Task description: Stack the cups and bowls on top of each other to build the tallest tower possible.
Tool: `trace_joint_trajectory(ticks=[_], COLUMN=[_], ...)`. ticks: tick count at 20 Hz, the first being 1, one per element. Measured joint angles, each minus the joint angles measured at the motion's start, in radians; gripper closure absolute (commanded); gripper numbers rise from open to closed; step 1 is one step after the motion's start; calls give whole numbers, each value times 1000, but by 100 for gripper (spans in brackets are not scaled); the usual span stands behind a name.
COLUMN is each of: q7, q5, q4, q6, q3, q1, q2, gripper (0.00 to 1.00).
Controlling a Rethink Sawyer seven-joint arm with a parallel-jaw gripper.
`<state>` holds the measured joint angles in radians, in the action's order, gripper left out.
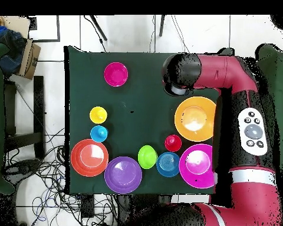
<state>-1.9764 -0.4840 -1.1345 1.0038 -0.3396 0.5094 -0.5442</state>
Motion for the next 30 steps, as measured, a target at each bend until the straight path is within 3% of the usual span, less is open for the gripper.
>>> trace_joint_trajectory(ticks=[30], q7=[0], q5=[0], q4=[0], q6=[-56], q3=[-11], q1=[14], q2=[38], gripper=[0])
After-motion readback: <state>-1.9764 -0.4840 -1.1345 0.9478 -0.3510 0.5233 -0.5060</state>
